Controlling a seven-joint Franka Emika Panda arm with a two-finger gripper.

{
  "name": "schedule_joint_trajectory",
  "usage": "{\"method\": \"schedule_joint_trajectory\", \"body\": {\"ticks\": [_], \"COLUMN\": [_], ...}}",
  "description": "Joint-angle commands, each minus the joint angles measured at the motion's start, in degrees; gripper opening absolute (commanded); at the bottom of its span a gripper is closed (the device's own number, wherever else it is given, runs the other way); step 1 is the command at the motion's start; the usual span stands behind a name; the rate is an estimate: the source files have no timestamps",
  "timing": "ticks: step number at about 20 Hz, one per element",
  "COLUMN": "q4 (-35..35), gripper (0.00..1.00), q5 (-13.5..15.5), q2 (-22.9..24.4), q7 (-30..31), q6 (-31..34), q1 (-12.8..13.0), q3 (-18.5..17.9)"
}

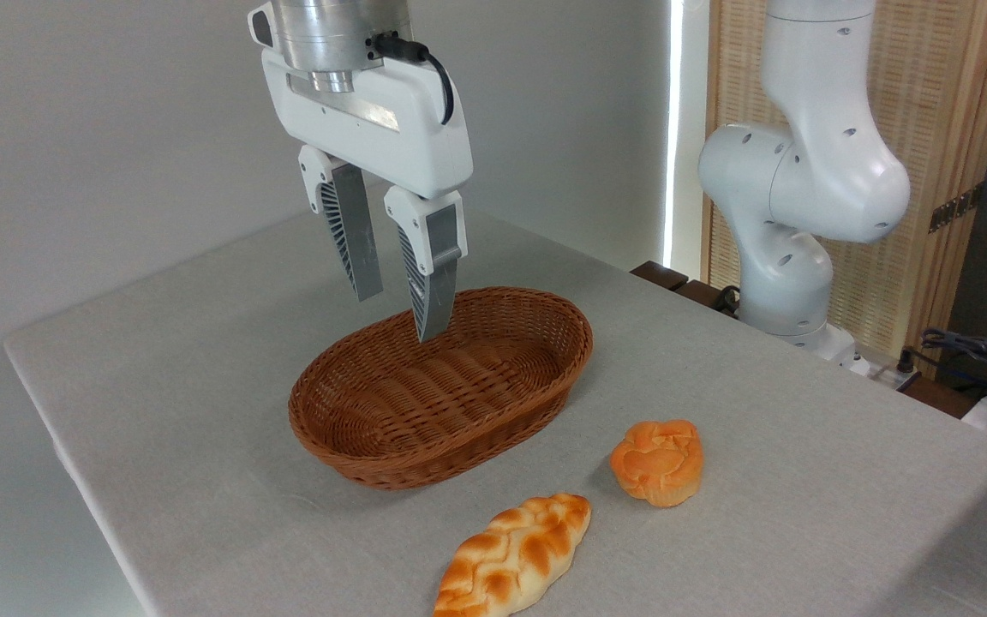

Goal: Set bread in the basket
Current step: 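Move the open gripper down toward the braided bread loaf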

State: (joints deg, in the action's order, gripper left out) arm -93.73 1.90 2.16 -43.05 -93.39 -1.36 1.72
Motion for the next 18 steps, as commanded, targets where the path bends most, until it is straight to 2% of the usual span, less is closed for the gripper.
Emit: {"method": "schedule_joint_trajectory", "body": {"ticks": [1, 10, 15, 18], "q4": [-1.4, -2.7, -11.4, -15.5], "gripper": [1.0, 1.0, 1.0, 1.0], "q5": [0.1, -0.1, -0.5, -1.6], "q2": [0.9, 1.4, 3.1, 3.2], "q7": [-1.8, -1.9, -2.2, -8.0], "q6": [0.8, -0.3, -10.8, -14.9], "q1": [0.0, -0.1, -0.8, -0.8], "q3": [-0.1, 0.0, -2.0, -5.5]}}
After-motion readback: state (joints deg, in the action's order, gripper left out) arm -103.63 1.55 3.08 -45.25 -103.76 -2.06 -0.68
